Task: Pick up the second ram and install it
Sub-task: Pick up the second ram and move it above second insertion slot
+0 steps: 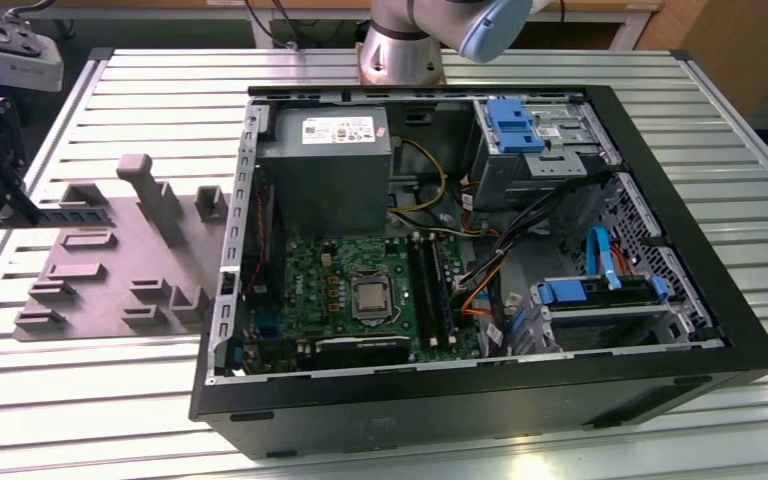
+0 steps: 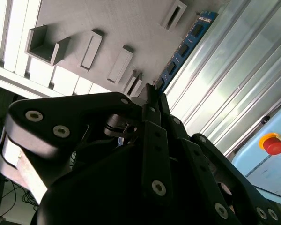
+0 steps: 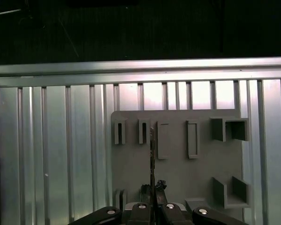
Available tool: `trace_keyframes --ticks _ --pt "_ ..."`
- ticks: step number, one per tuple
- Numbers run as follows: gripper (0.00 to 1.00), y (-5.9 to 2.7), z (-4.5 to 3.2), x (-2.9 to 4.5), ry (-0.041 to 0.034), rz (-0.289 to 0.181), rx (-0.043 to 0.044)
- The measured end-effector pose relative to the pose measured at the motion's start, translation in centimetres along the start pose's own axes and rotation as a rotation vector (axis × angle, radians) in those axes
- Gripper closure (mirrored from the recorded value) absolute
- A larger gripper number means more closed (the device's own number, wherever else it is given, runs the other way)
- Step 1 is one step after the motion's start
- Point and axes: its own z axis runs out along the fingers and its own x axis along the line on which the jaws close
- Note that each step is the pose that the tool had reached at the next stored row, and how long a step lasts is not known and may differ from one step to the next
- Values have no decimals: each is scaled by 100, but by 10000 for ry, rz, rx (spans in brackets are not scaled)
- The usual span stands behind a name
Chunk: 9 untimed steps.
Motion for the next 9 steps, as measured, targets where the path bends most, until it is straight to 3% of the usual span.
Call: trace_keyframes --ticks 9 --pt "86 0 -92 -2 -1 -1 1"
